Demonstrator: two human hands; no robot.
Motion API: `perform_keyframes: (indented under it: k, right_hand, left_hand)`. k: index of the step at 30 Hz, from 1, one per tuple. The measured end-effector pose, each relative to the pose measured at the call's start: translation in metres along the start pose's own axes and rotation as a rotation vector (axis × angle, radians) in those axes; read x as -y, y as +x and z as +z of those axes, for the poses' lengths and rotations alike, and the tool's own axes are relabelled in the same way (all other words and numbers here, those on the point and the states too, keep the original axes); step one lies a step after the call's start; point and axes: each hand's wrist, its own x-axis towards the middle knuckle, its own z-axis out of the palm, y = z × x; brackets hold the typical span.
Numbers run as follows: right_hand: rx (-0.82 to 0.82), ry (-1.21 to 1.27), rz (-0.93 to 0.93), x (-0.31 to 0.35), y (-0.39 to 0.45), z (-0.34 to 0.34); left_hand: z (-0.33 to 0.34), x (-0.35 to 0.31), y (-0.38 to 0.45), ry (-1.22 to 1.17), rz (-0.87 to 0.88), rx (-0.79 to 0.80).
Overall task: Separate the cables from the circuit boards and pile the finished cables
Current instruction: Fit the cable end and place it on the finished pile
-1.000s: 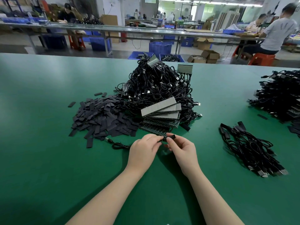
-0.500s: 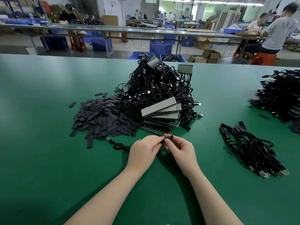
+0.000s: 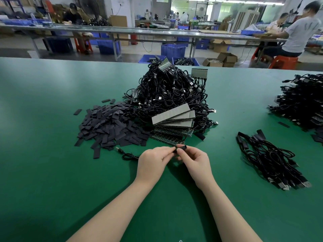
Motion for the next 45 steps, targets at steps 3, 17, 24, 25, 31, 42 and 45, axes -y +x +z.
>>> perform_keyframes:
  k: [3,17,24,25,31,42,45]
  right_hand:
    - [-0.017,-0.015,0.003,-0.0011,0.0008,0.0000]
    - [0.046,-0.011,0.001,0.0017,0.0008,-0.0021]
    - [0.055,-0.012,0.003,0.0018,-0.0006,0.0005]
    - [0.034,0.002,0.003,0.0016,-0.0006,0.0003]
    - [-0.073,0.164,0.037,0.0009,0.0008,-0.0028]
    - [-0.049,0.084,0.028,0.0010,0.0008,0.0002]
    - [-0.037,0.053,0.023,0.0013,0.0005,-0.0007]
  left_hand:
    - [0.0010,0.0004,0.0001,0.001,0.009,0.010]
    - [0.0008,0.0011,-0.0007,-0.040,0.002,0.020]
    - [0.0007,0.0002,0.0003,0.176,-0.120,-0.058]
    - [0.0022,0.0003,0.0004,0.205,-0.064,-0.068]
    - [0.0069,0.0031,0.0019,0.167,0.133,-0.057]
    - [0.0043,0.0033,0.0021,0.131,0.117,-0.089]
    - [0.0052,0.0045,0.0022,0.135,0.147,-0.094]
